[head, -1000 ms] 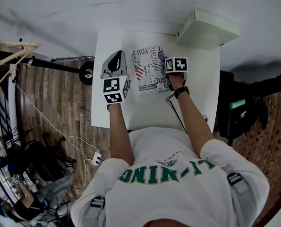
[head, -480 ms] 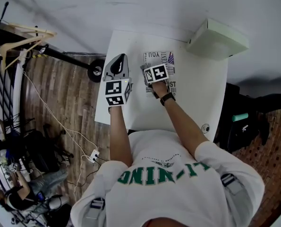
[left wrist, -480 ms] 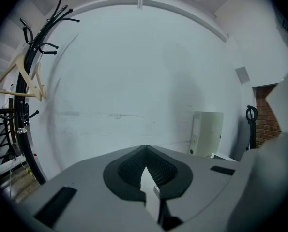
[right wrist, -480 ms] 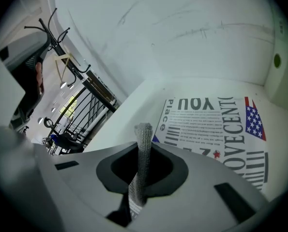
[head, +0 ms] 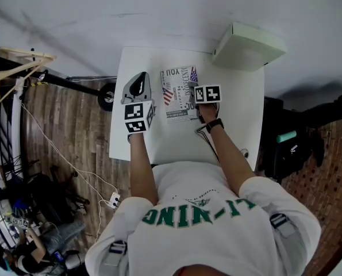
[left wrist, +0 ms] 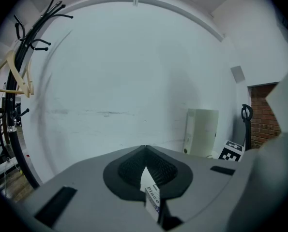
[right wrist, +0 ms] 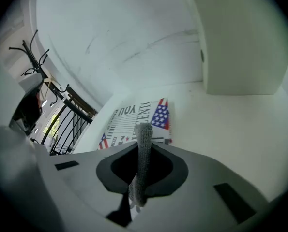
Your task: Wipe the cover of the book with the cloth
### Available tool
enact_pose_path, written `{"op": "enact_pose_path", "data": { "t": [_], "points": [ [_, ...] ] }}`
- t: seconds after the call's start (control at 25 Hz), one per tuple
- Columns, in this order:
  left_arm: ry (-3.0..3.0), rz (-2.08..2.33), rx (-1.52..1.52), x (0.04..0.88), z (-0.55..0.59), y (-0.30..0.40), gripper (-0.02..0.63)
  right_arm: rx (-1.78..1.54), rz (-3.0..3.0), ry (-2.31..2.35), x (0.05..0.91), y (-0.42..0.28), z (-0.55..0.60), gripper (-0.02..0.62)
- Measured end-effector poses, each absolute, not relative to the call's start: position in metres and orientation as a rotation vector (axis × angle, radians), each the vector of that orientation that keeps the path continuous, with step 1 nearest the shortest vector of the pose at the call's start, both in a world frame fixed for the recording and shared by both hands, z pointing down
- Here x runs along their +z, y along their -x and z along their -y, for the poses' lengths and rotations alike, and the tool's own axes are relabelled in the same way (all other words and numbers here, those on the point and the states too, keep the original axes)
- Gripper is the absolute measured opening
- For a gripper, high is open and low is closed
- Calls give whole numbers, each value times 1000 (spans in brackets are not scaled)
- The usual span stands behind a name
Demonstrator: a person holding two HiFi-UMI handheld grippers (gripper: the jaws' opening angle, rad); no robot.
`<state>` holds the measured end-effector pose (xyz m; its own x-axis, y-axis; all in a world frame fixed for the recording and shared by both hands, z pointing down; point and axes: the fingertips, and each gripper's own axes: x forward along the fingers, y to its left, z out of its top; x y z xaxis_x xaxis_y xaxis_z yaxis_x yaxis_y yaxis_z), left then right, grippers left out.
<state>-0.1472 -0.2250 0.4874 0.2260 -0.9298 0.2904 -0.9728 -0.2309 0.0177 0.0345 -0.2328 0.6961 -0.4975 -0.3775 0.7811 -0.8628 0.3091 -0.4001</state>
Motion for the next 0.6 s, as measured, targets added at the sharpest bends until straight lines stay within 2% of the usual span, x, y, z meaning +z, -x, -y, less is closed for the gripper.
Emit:
{"op": "enact_pose_path", "data": {
  "t": [0.16,0.36,0.6],
  "points": [
    [-2322,1793,323,487,228,137,6,1127,1994,-1154,697,-59,237,32],
    [-2325,1808,321,482,225,139,6,1031,1948,-1165,696,-54,237,34],
    [-2295,1846,323,480,220,155,5,1052,2096,-988,681,24,225,34]
  ]
}}
